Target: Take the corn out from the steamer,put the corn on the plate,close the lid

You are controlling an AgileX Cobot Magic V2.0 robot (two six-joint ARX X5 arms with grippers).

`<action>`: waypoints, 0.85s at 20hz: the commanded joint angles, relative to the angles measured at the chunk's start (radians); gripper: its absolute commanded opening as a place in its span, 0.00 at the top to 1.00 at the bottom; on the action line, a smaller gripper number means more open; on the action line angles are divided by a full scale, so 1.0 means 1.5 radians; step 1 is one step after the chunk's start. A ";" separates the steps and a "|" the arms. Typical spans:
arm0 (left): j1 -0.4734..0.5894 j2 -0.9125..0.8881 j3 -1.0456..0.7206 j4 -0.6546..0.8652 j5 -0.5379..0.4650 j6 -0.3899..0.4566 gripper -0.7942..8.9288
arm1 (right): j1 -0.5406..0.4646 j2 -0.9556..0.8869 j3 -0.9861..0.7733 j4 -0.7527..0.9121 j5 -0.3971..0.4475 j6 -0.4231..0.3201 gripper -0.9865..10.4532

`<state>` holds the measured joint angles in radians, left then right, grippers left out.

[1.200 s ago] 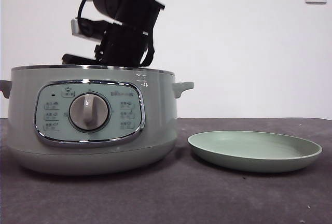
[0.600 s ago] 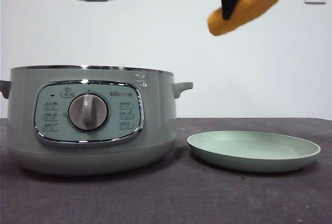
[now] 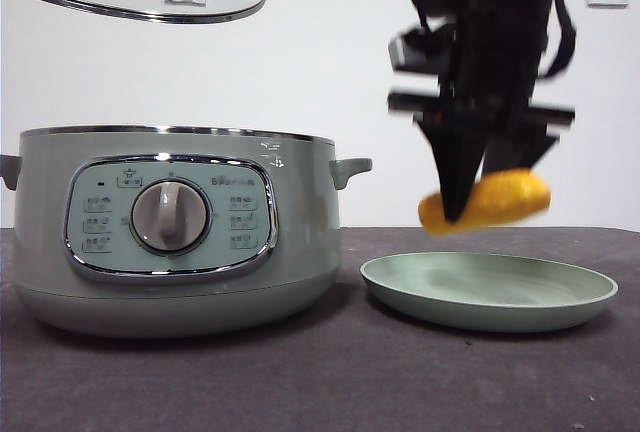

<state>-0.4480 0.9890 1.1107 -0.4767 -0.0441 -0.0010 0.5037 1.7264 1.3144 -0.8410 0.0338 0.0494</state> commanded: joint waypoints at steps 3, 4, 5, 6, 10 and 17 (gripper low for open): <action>-0.002 -0.006 0.006 0.038 0.000 -0.005 0.93 | 0.001 0.006 -0.098 0.155 0.034 0.012 0.92; -0.002 -0.006 0.006 0.038 0.000 -0.005 0.93 | 0.001 0.006 -0.112 0.177 0.035 0.014 0.92; -0.002 -0.006 0.006 0.038 0.000 -0.005 0.93 | 0.001 0.006 -0.128 0.203 0.035 0.014 0.92; -0.002 -0.006 0.006 0.038 0.000 -0.005 0.93 | 0.001 0.006 -0.135 0.210 0.035 0.014 0.92; -0.002 -0.006 0.006 0.037 0.000 -0.005 0.93 | -0.001 0.007 -0.136 0.204 0.034 0.013 0.90; -0.002 -0.006 0.006 0.037 0.000 -0.005 0.93 | -0.005 0.026 -0.136 0.190 0.029 0.003 0.81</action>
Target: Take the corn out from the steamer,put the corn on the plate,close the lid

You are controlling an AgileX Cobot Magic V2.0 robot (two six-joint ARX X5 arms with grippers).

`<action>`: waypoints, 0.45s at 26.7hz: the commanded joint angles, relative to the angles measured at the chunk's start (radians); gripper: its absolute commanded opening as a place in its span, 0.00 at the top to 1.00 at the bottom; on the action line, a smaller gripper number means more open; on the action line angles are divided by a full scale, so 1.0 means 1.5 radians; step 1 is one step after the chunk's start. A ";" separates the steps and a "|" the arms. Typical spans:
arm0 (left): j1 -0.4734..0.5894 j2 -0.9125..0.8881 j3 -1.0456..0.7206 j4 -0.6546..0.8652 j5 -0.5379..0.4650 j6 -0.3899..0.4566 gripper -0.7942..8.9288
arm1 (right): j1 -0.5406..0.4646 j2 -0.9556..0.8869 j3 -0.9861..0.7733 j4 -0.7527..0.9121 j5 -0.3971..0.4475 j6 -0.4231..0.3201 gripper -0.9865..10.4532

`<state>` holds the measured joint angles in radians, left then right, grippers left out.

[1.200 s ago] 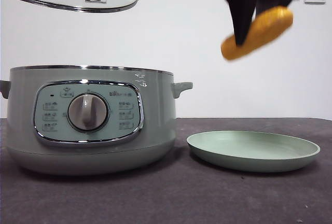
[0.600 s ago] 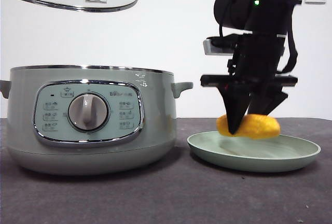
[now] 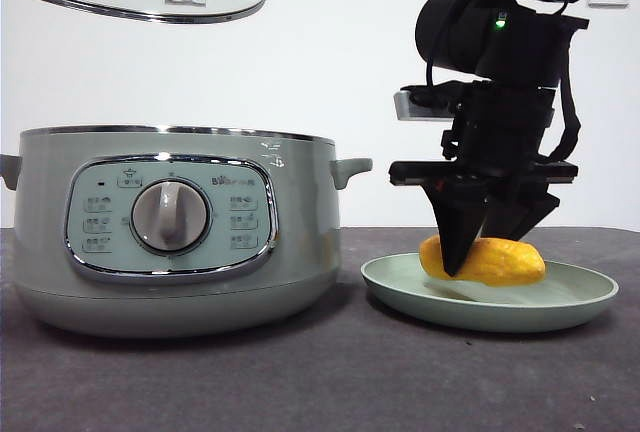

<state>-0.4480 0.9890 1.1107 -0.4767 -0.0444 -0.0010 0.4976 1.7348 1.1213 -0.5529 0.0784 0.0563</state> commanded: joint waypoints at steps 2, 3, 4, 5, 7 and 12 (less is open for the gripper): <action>-0.002 -0.006 0.006 0.037 0.001 -0.005 0.93 | -0.005 0.024 -0.007 -0.007 0.000 -0.001 0.73; -0.002 -0.006 0.006 0.037 0.001 -0.005 0.93 | -0.005 0.025 -0.007 -0.008 0.001 -0.001 0.70; -0.002 -0.006 0.006 0.037 0.001 -0.005 0.93 | -0.005 0.025 -0.007 -0.006 0.002 0.000 0.67; -0.002 -0.006 0.006 0.037 0.001 -0.005 0.93 | -0.005 0.024 -0.007 -0.004 0.002 0.003 0.65; -0.002 -0.006 0.006 0.037 0.001 -0.005 0.93 | -0.005 0.020 -0.007 -0.004 0.002 0.012 0.60; -0.002 -0.005 0.006 0.035 0.019 -0.006 0.93 | -0.004 -0.010 -0.007 -0.014 0.001 0.017 0.55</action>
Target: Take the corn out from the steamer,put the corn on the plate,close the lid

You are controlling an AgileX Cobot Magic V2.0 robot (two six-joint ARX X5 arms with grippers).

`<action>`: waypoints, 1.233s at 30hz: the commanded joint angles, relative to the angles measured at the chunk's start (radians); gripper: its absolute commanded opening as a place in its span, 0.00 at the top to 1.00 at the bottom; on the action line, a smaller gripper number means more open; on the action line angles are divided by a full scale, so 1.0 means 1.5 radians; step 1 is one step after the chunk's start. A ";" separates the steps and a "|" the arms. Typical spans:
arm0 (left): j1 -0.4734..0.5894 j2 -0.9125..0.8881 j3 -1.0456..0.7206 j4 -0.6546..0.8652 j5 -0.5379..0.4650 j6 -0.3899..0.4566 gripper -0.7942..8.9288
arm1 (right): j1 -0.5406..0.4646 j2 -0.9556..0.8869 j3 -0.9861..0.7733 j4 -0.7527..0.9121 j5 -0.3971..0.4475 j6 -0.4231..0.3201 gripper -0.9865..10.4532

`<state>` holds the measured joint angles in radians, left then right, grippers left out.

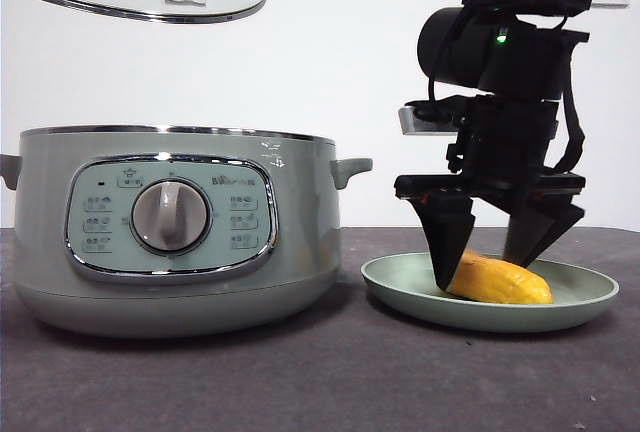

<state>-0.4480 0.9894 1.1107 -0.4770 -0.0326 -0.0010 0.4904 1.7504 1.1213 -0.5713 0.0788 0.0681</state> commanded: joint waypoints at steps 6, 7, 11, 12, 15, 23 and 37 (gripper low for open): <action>-0.002 0.018 0.006 0.036 0.013 -0.017 0.93 | 0.001 -0.105 -0.007 -0.028 0.000 0.009 0.56; -0.002 0.025 0.006 0.036 0.016 -0.017 0.93 | 0.001 -0.120 -0.007 -0.033 0.001 0.009 0.56; -0.004 0.061 0.006 0.038 0.032 -0.020 0.93 | 0.000 -0.191 -0.007 -0.053 0.001 0.009 0.56; -0.006 0.072 0.006 0.038 0.036 -0.020 0.93 | 0.000 -0.210 -0.007 -0.057 0.001 0.009 0.56; -0.013 0.107 0.006 0.043 0.042 -0.022 0.93 | 0.000 -0.258 -0.007 -0.062 0.002 0.009 0.56; -0.021 0.186 0.006 0.052 0.042 -0.034 0.93 | -0.001 -0.348 -0.007 -0.064 0.005 0.009 0.56; -0.029 0.256 0.006 0.028 0.040 -0.031 0.93 | -0.017 -0.371 -0.007 -0.079 0.004 0.008 0.56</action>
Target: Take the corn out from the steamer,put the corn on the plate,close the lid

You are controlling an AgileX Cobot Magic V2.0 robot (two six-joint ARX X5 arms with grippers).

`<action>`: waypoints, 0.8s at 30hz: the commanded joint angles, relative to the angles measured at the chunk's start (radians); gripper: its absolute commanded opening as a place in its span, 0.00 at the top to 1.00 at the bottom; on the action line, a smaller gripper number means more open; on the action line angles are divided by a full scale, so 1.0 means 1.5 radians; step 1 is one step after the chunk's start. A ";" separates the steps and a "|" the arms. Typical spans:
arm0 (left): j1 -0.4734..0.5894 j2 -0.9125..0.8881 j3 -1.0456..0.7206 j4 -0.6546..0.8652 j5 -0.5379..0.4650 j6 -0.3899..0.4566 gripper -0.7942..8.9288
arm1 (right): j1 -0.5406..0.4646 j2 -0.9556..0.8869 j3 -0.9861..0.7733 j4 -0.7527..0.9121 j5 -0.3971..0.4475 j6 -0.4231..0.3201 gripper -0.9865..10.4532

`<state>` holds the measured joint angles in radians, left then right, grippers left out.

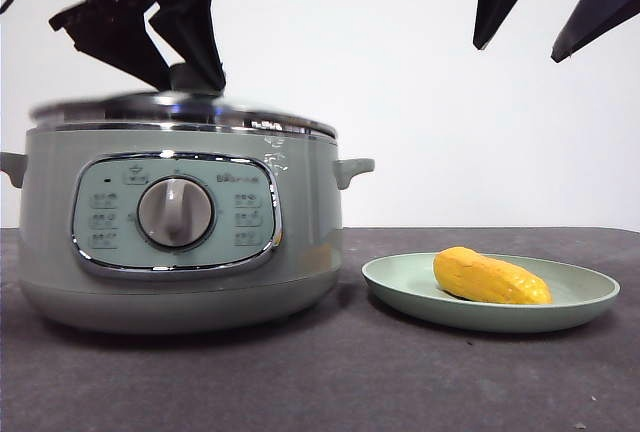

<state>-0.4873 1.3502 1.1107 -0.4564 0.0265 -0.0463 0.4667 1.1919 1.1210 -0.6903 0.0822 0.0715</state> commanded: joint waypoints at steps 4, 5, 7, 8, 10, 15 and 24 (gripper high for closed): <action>-0.004 0.028 0.006 -0.016 0.000 0.016 0.93 | -0.001 0.002 -0.006 0.000 0.002 0.006 0.56; -0.004 0.031 0.006 -0.022 0.001 0.016 0.92 | -0.001 0.002 -0.006 0.000 0.002 0.006 0.56; -0.003 0.033 0.006 -0.039 0.001 0.016 0.89 | -0.001 0.002 -0.006 0.000 0.002 0.006 0.56; -0.003 0.033 0.006 -0.043 0.001 0.016 0.83 | -0.001 0.002 -0.006 0.000 0.002 0.006 0.56; -0.003 0.033 0.006 -0.045 0.001 0.016 0.58 | -0.001 0.002 -0.006 0.000 0.002 0.006 0.56; -0.003 0.030 0.006 -0.038 0.000 0.014 0.41 | -0.001 0.002 -0.006 -0.001 0.001 0.006 0.56; -0.003 -0.080 0.006 -0.053 0.003 0.009 0.45 | -0.001 -0.012 -0.006 -0.016 -0.002 -0.008 0.56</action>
<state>-0.4885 1.2678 1.1236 -0.5327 0.0273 -0.0277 0.4644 1.1851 1.1210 -0.7143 0.0803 0.0666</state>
